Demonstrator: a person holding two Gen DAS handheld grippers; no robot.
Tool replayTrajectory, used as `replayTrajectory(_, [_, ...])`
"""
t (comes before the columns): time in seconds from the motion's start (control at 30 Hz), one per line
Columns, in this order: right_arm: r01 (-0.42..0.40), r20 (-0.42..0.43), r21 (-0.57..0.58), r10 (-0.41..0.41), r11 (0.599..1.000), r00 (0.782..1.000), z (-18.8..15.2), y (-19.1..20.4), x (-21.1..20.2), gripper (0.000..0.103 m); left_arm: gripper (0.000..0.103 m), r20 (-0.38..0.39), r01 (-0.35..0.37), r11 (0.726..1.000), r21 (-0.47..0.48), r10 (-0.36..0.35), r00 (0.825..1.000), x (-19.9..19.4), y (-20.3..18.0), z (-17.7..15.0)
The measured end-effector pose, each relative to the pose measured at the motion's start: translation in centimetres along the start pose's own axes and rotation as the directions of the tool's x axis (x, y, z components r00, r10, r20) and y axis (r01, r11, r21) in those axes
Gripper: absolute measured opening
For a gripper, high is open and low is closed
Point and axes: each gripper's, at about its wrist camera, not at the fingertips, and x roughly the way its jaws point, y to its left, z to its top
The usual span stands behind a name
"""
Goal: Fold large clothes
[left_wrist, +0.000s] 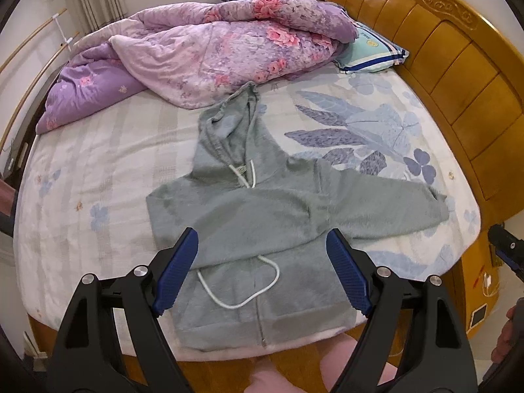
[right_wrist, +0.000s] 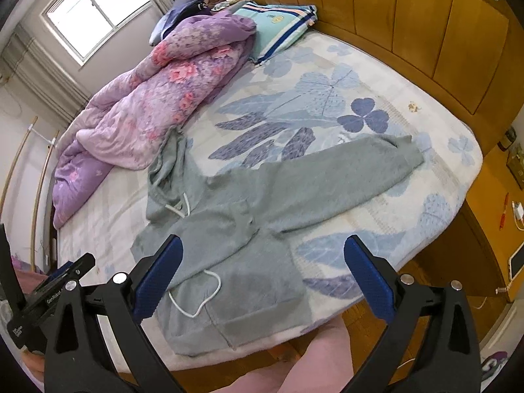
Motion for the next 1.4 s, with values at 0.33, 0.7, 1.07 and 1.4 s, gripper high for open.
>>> replayTrajectory(0.33, [0.018,-0.093,0.198,0.001,0.98,0.996,5.8,-10.2,5.9,0.095,0.085,-0.089,-0.065,0.992,0.104,0.074,0.993,6.6,-8.9,5.1])
replayTrajectory(0.7, [0.065,-0.23,0.471,0.052,0.88,0.972,7.7,-23.2,15.3,0.095,0.086,-0.27,-0.102,0.982,0.156,0.142,0.952,15.7,-14.7,6.0])
replayTrajectory(1.07, [0.18,-0.242,0.664,-0.019,0.725,0.97,8.2,-34.3,24.3,0.087,0.073,-0.362,-0.126,0.991,0.048,0.135,0.922,25.8,-14.8,5.9])
replayTrajectory(1.4, [0.257,-0.277,0.727,-0.071,0.637,0.958,8.7,-37.7,27.0,0.077,0.01,-0.411,-0.072,0.997,0.02,0.074,0.909,30.1,-13.5,5.3])
